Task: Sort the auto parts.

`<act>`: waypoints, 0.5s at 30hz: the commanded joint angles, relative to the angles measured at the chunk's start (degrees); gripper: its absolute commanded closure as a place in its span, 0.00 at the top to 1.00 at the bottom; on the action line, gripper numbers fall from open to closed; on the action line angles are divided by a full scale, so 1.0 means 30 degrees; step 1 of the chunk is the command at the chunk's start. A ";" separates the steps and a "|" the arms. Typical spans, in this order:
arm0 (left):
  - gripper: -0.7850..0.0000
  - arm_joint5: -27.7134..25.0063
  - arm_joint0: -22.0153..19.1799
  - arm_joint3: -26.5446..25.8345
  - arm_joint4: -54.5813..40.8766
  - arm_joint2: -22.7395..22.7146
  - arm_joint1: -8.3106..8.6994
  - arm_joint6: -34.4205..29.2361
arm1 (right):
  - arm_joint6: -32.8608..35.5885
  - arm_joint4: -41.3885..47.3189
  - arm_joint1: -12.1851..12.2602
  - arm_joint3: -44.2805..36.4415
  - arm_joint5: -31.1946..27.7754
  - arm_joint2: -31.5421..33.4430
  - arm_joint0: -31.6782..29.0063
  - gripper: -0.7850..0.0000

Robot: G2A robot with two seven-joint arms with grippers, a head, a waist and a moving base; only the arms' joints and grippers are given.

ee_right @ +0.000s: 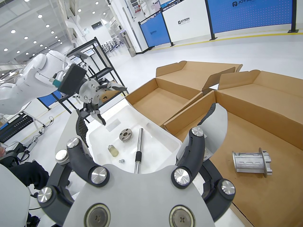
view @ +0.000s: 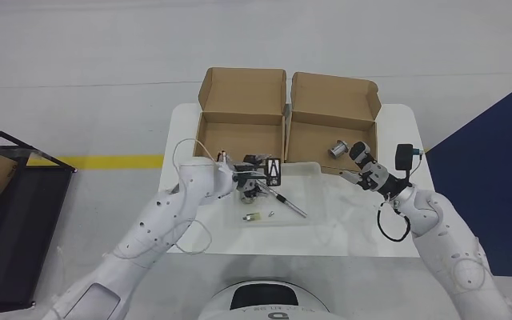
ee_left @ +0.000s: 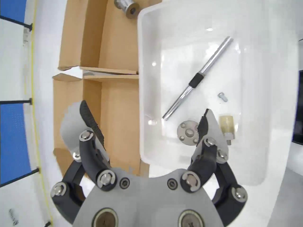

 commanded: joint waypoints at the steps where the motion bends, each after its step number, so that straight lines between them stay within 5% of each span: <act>1: 0.55 -0.0427 -0.0791 0.1106 0.0224 0.0927 -0.0234 0.0009 | -0.0005 -0.0001 0.0001 0.0001 0.0000 0.0001 -0.0001 1.00; 5: 0.45 -0.0152 -0.3018 0.3367 0.0558 0.3487 -0.1219 -0.1887 | -0.0005 -0.0001 0.0001 0.0001 0.0000 0.0001 -0.0001 1.00; 15: 0.40 -0.2212 -0.6820 0.8907 -0.2622 0.8578 -0.4469 -0.3373 | -0.0005 -0.0001 0.0001 0.0001 0.0000 0.0001 -0.0001 1.00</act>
